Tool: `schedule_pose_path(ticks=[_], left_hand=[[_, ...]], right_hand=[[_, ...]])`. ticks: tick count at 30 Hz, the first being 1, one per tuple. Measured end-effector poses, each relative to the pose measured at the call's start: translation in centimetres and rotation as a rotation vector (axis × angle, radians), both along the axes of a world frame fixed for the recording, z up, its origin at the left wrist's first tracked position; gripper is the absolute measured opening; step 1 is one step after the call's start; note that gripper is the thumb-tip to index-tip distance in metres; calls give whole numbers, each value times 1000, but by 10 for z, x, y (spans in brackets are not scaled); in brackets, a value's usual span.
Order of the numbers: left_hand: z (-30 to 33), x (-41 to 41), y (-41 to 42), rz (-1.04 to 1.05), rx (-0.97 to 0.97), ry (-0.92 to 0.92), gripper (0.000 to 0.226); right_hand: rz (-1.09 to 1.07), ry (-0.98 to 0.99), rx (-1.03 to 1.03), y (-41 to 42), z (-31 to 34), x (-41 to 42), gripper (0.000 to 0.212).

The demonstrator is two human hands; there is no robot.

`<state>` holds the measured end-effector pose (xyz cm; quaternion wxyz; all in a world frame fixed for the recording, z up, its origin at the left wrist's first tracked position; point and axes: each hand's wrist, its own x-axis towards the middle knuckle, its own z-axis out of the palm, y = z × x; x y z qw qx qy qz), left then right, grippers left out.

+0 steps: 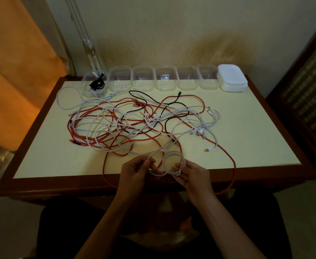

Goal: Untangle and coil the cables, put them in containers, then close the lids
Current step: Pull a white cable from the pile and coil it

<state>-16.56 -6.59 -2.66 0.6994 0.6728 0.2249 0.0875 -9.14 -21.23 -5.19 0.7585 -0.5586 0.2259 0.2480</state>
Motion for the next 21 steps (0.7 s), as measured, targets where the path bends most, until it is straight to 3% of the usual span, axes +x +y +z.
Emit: schedule_pose_path(ticks=[4, 12, 21], left_hand=[[-7, 1, 0, 160, -94, 127, 24], [-5, 3, 14, -58, -82, 380, 29], [-8, 11, 15, -104, -215, 247, 33]], right_hand=[[-80, -65, 117, -4, 4, 1, 27], [121, -152, 314, -13, 20, 7, 28], [176, -18, 542, -8, 15, 0, 27]])
